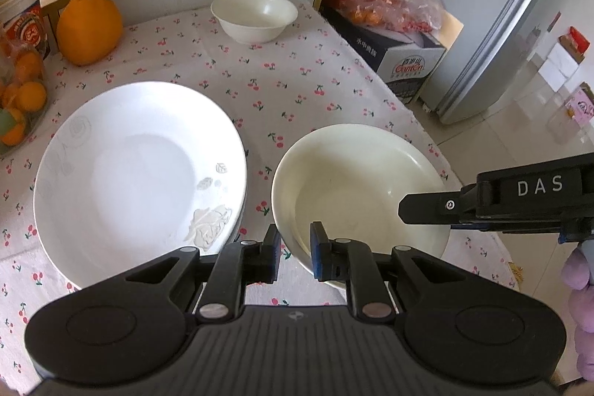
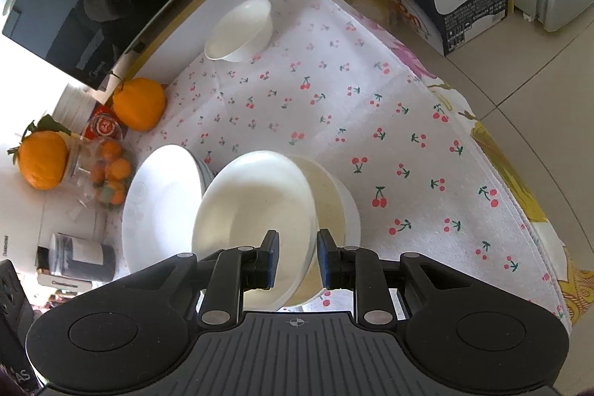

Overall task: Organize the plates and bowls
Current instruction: 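Lower the cream bowl onto the bowl stack and open the left gripper, then move the left gripper to the small white bowl by the microwave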

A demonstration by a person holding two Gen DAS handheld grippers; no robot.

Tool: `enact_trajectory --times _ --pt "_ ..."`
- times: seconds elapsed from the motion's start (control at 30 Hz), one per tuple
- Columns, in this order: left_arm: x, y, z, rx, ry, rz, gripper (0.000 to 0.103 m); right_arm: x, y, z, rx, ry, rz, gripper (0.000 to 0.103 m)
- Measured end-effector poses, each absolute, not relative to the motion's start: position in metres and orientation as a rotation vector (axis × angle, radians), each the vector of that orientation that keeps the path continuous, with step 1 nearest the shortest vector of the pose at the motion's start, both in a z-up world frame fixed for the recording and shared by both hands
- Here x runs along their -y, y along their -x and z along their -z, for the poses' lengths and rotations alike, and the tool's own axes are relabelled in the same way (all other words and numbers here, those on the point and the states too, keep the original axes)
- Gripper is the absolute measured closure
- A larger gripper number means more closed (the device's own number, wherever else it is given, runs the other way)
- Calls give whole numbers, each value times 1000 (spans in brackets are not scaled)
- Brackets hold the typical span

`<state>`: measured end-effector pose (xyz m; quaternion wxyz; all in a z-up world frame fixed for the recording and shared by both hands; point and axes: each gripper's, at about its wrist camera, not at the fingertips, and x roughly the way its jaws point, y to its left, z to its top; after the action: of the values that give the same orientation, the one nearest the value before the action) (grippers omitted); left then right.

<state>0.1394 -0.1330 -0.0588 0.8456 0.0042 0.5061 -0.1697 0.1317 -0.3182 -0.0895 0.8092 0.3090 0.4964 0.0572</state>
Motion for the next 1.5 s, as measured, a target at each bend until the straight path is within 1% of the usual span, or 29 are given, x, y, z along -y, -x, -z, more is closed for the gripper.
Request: enact_trajectory --times 0.23,0.3,0.47,0.8,0.9,0.93,0.97,1.1,1.17,1.2,1.23,1.27,1.3,1.37,1.43,1.47,1.5 --pt "133 -139 62 -1077 -15 353 88 316 -133 93 -1070 -641 -117 81" --pt "134 -138 62 -1073 -17 355 88 317 -133 94 -1068 -639 -116 79" --pt "138 -139 64 -1076 -32 361 85 317 -133 91 -1054 -627 -106 78" --pt "145 -136 67 -1062 -56 360 83 329 -134 87 -1037 -645 -82 78" --pt "148 -134 67 -1056 -73 360 80 330 -134 86 -1029 -636 -72 77" --pt "148 -134 67 -1055 -77 362 78 331 -134 85 -1025 -628 -63 71" --pt "149 -133 67 -1054 -79 362 76 332 -134 83 -1017 -622 -56 69" --pt "150 -134 67 -1049 -78 364 71 335 -134 81 -1002 -626 -51 66" --pt "150 -134 67 -1050 -74 361 62 337 -134 81 -1001 -637 -51 62" --pt "149 -135 67 -1051 -73 360 61 338 -135 81 -1000 -640 -50 58" --pt "149 -135 67 -1052 -71 359 56 339 -135 81 -998 -644 -49 54" --pt "149 -135 67 -1053 -68 357 52 339 -135 81 -996 -648 -47 54" --pt "149 -135 66 -1053 -65 355 49 340 -135 81 -994 -653 -48 53" --pt "149 -136 65 -1054 -59 359 41 342 -136 80 -989 -666 -48 48" --pt "149 -136 62 -1051 -53 362 35 344 -137 80 -981 -687 -51 39" --pt "148 -136 61 -1047 -50 362 32 346 -137 80 -977 -700 -55 37" --pt "148 -136 60 -1043 -47 361 31 347 -138 80 -975 -711 -59 34"
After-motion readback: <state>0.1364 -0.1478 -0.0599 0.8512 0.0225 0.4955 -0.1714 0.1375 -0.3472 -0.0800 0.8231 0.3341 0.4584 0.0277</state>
